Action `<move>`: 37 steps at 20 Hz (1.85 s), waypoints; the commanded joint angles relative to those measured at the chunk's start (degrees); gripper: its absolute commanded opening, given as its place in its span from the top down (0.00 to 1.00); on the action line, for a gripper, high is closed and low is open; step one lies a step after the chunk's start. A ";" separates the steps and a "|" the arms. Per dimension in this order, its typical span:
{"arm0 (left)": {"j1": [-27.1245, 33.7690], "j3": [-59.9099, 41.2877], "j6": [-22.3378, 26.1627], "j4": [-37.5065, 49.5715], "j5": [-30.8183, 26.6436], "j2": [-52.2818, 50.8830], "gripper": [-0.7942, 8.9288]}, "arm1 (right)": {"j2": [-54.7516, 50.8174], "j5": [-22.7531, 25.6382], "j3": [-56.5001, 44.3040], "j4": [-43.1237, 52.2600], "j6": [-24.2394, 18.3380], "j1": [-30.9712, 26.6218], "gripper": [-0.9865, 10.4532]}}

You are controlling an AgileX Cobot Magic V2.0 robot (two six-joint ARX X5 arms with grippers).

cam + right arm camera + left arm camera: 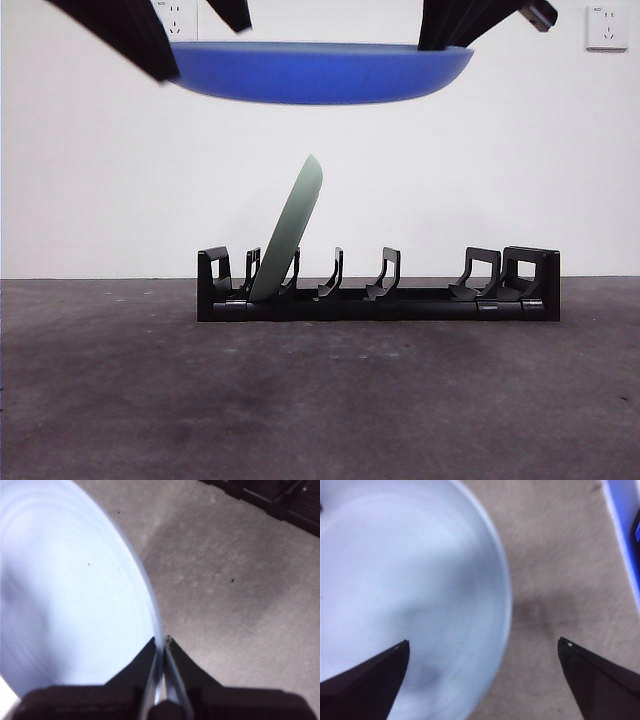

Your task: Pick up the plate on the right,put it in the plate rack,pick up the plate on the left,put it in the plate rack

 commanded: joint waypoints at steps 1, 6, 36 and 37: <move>-0.44 -0.46 0.70 0.50 -1.40 1.49 0.63 | -0.98 -0.66 -0.11 -0.33 -0.33 0.11 0.93; -0.44 -0.46 0.44 0.37 -1.38 1.77 0.84 | -1.95 -1.42 -0.11 -1.27 -0.22 0.11 0.93; 9.11 -0.46 -30.56 44.06 25.73 6.73 0.93 | -32.52 8.26 0.22 1.07 2.82 -4.33 0.69; 10.40 -0.46 -33.22 48.39 26.08 8.24 0.93 | -34.03 8.26 0.22 0.22 2.86 -4.33 0.69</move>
